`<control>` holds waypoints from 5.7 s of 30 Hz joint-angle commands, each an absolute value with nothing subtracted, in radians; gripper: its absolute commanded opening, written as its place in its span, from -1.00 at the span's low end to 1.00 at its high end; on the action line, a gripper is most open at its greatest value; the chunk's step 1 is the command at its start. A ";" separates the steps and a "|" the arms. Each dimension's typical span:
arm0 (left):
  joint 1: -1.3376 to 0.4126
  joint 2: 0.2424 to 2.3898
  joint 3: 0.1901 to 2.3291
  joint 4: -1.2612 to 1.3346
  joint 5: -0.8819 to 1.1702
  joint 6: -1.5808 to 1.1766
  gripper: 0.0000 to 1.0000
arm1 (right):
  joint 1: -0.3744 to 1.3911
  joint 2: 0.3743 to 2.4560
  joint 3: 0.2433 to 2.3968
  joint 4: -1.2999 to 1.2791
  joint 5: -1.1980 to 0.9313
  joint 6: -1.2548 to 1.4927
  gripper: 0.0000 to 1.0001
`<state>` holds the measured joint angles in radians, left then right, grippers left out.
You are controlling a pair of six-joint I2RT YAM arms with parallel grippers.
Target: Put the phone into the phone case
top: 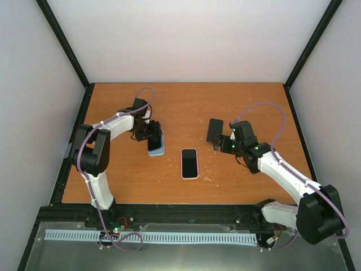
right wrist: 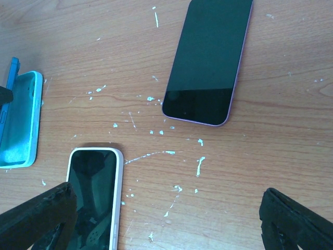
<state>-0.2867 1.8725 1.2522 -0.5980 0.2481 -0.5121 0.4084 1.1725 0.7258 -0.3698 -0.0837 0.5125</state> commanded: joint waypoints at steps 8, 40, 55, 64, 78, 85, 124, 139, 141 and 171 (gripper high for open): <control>-0.301 1.875 1.233 -0.540 0.272 -0.546 0.50 | 0.403 1.208 0.719 -0.341 -0.104 0.517 0.87; -0.148 1.693 1.059 -0.335 0.312 -0.521 0.46 | 0.516 1.349 0.846 -0.264 -0.204 0.599 0.35; -0.144 1.763 0.936 -0.197 0.504 -0.492 0.21 | 0.682 1.756 1.138 -0.143 -0.223 0.673 -0.03; -0.146 1.759 0.868 -0.061 0.692 -0.518 -0.08 | 0.711 1.984 1.308 -0.144 -0.250 0.661 -0.06; -0.057 1.708 0.807 -0.065 0.632 -0.582 -0.05 | 0.727 2.232 1.514 -0.196 -0.300 0.609 -0.05; -0.057 1.742 0.789 -0.034 0.699 -0.571 -0.07 | 0.738 2.262 1.497 -0.115 -0.429 0.669 -0.03; -0.097 1.694 0.597 0.059 0.769 -0.589 0.05 | 0.739 2.120 1.293 0.290 -0.698 0.947 0.06; -0.097 1.683 0.610 0.053 0.773 -0.571 0.20 | 0.747 2.131 1.236 0.382 -0.742 1.036 0.11; -0.097 1.677 0.598 0.053 0.769 -0.571 0.20 | 0.747 2.136 1.237 0.379 -0.746 1.045 0.12; -0.067 1.388 0.680 -0.103 0.752 -0.675 0.34 | 0.705 1.976 1.078 0.331 -0.605 0.876 -0.75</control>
